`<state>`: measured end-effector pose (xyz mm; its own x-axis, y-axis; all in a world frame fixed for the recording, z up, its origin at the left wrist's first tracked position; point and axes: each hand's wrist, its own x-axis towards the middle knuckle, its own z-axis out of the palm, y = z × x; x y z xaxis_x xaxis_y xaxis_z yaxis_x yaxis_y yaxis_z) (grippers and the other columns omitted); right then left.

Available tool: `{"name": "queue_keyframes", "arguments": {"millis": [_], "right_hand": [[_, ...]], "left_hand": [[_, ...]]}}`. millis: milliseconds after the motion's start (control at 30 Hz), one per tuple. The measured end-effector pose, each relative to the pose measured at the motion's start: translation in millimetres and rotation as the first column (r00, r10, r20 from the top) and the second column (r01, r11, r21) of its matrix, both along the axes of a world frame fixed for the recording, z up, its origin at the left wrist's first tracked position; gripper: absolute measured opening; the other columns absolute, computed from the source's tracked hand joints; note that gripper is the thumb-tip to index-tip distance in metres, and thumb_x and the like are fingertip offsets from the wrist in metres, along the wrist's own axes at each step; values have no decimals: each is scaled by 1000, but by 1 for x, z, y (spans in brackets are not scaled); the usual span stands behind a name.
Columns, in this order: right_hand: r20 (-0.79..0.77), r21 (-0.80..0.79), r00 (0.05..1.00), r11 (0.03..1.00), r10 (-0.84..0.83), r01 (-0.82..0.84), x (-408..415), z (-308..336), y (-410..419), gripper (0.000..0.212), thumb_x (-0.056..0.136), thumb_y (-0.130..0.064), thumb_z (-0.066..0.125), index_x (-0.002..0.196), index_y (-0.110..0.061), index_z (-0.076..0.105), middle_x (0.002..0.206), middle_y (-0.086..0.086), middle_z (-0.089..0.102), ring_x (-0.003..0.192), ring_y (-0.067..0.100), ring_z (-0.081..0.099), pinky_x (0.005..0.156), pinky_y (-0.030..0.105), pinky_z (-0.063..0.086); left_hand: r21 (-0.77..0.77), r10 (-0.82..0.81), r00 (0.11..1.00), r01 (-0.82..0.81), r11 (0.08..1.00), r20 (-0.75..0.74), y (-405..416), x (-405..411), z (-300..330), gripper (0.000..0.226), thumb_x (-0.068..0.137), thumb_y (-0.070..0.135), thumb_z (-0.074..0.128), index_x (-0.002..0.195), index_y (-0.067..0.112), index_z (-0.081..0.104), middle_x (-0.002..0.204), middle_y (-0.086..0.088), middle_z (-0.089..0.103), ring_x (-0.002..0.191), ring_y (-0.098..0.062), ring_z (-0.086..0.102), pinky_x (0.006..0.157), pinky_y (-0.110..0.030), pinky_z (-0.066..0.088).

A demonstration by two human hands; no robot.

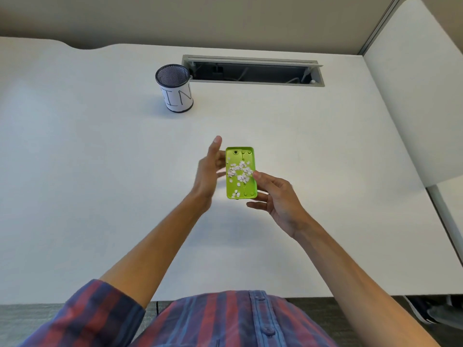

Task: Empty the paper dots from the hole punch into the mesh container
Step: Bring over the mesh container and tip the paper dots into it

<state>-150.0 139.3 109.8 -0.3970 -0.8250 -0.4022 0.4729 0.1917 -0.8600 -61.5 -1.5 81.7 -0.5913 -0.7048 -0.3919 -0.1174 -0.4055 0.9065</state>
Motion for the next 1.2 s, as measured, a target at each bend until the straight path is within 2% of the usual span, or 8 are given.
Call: {"name": "queue_keyframes", "arguments": {"millis": [100,200,333,500,700,767,933,1200], "right_hand": [[12,6,1000,1000,-10,10,-4,-2,-1,26,79,-40,68,94,-23,80,91,-2,78,76,13,74,61,25,58],[17,15,999,999,-31,31,-6,-2,-3,26,79,-39,68,94,-21,80,92,-1,77,75,14,73,60,25,57],[8,37,999,998,-50,50,-8,0,-8,26,78,-39,68,92,-21,80,89,-1,77,72,13,73,59,24,57],[-17,48,998,997,-64,65,-11,4,-14,25,77,-39,67,91,-23,80,87,-2,77,71,13,73,59,24,57],[-31,75,995,992,-99,101,-15,3,-22,28,77,-40,67,93,-21,79,90,1,77,74,15,72,60,25,57],[-26,82,993,990,-116,118,-15,3,-23,28,78,-39,67,94,-20,79,90,2,77,75,15,72,60,25,57],[-27,85,991,988,-130,132,-13,4,-28,30,76,-41,68,95,-20,79,92,3,77,76,16,73,59,25,56],[-41,79,991,989,-126,129,-16,8,-32,26,79,-38,66,93,-21,79,90,2,77,74,15,72,59,25,57]], "left_hand": [[-256,203,976,-178,950,74,-31,0,-14,46,95,51,52,80,12,70,81,-1,74,80,-11,68,77,-33,48],[-475,326,937,-232,849,125,-60,2,-34,32,91,37,67,81,6,66,79,-2,70,78,-13,64,77,-30,48],[-610,415,891,-229,759,182,-99,-3,-49,21,84,33,71,82,15,60,77,9,64,81,-13,64,80,-31,51],[-738,542,804,-209,642,244,-138,-11,-56,24,83,34,70,93,16,59,91,7,66,84,-9,59,73,-24,36],[-772,599,772,-241,588,215,-178,-24,-56,53,77,38,76,117,14,53,116,0,61,104,-17,58,77,-29,43],[-770,584,779,-222,598,229,-186,-27,-58,66,76,40,78,128,12,48,127,-2,57,115,-20,55,89,-36,45],[-759,531,791,-135,637,304,-208,-35,-63,93,76,48,78,146,7,34,150,-8,44,137,-26,42,114,-39,30],[-630,425,870,-187,754,251,-232,-44,-66,113,64,51,85,152,15,24,147,-7,49,136,-28,42,110,-38,35]]}}
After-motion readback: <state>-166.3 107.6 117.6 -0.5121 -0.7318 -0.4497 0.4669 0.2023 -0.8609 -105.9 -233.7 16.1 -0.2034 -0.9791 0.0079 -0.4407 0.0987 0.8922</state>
